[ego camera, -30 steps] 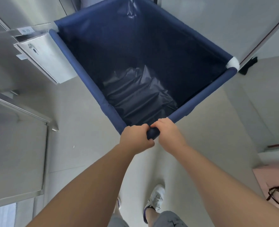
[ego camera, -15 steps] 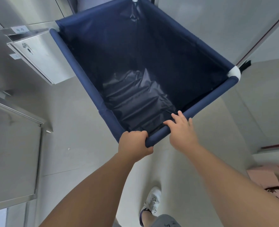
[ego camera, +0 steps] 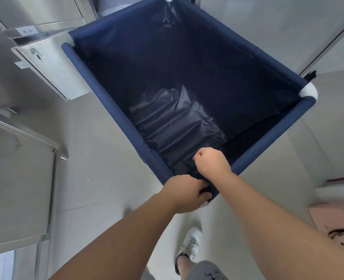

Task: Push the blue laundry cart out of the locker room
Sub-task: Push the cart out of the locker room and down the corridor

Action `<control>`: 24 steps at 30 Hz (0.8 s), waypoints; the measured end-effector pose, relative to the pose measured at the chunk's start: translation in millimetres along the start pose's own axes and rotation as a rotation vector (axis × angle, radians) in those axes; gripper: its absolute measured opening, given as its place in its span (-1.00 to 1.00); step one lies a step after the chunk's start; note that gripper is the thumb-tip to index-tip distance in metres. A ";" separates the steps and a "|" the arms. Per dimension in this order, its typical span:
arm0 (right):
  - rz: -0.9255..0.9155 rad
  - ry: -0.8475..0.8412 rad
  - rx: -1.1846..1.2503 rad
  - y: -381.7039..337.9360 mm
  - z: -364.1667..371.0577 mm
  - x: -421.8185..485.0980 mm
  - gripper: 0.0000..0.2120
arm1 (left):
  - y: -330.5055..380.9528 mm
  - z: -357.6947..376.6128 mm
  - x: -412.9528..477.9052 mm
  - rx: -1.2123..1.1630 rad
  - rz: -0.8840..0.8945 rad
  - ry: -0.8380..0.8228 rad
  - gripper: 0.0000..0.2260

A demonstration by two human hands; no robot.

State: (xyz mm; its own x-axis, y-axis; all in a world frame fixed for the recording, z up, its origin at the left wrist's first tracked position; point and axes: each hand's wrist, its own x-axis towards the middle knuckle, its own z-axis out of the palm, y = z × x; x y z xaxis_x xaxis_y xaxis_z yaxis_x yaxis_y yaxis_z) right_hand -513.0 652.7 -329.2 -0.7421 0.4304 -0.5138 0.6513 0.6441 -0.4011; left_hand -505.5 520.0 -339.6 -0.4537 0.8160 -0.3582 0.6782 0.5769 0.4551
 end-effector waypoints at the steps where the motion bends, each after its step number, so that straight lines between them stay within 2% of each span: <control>1: -0.005 0.002 -0.001 -0.8 4.2 -2.2 -0.73 | -4.4 -2.7 -2.1 0.039 0.029 -0.008 -0.67; 3: -0.020 0.028 -0.005 -4.0 11.2 -4.5 -0.72 | -20.0 -11.7 -5.6 0.171 0.049 0.049 -0.64; 6: -0.064 0.060 0.007 -14.7 21.2 -9.5 -0.70 | -51.2 -25.8 -9.7 0.314 -0.028 0.235 -0.68; 10: -0.227 -0.021 0.029 -33.0 44.1 -25.2 -0.70 | -81.0 -35.0 -18.5 0.294 -0.141 0.451 -0.69; 13: -0.288 -0.059 0.046 -38.4 67.4 -38.1 -0.75 | -87.8 -39.9 -21.9 0.367 -0.160 0.382 -0.64; 15: -0.292 -0.049 -0.038 -36.2 78.7 -41.6 -0.71 | -90.4 -39.0 -23.2 0.381 -0.200 0.316 -0.64; 18: -0.305 -0.005 -0.191 -25.6 85.3 -43.6 -0.77 | -92.3 -34.9 -26.4 0.360 -0.214 0.288 -0.59; 24: -0.220 -0.056 -0.140 6.8 80.2 -62.7 -0.83 | -102.6 -36.8 -28.4 0.425 -0.192 0.220 -0.53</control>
State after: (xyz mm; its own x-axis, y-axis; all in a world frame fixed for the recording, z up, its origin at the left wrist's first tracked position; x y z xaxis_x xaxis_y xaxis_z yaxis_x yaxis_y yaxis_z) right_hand -449.4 579.3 -360.5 -0.8509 0.2376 -0.4685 0.4443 0.8013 -0.4006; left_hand -583.5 439.1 -346.1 -0.6729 0.7117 -0.2019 0.7252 0.6885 0.0101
